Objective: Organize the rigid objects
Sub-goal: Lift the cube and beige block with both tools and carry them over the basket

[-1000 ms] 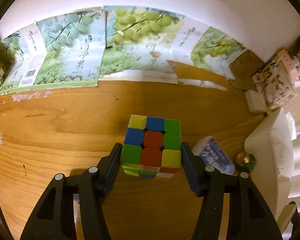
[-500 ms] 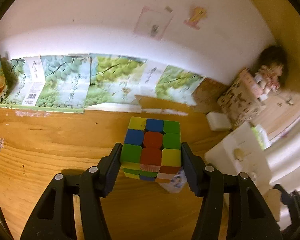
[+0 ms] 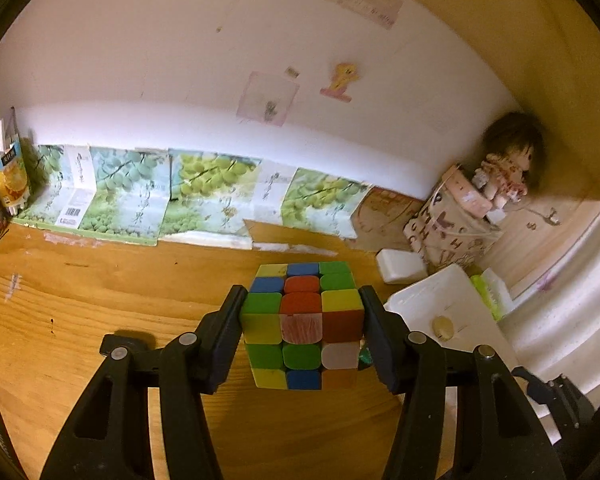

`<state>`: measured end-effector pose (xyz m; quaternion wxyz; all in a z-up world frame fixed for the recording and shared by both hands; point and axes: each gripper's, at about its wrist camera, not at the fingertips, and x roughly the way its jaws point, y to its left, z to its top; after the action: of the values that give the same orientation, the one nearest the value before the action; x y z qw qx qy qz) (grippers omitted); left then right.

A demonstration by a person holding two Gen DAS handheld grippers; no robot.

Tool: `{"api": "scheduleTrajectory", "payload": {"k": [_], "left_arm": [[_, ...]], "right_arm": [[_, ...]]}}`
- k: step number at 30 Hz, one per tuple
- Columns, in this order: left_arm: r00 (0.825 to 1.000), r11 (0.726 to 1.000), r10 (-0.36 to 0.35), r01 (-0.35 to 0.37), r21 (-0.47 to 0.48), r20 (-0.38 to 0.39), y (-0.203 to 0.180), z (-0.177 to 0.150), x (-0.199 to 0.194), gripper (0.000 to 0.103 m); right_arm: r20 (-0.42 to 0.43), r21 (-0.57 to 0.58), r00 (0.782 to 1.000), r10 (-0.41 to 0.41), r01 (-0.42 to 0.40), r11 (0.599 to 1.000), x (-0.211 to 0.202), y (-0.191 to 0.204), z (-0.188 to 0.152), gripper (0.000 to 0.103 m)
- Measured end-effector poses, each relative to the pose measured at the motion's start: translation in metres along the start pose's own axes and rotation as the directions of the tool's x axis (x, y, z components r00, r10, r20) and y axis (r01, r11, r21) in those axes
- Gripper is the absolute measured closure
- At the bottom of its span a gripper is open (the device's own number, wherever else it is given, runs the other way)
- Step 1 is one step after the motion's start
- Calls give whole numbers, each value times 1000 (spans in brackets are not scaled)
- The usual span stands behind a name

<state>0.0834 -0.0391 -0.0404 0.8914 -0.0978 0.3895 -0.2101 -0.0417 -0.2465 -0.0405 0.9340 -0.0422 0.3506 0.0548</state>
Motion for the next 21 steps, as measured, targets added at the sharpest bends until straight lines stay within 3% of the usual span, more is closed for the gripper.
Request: {"api": "scheduleTrajectory", "payload": {"k": [21], "left_arm": [[997,997,-39,35,66,65,-105,-10,-4,43]], "right_arm": [[-24,17,1000,19,-18,1000,-11,-93,-32,41]]}}
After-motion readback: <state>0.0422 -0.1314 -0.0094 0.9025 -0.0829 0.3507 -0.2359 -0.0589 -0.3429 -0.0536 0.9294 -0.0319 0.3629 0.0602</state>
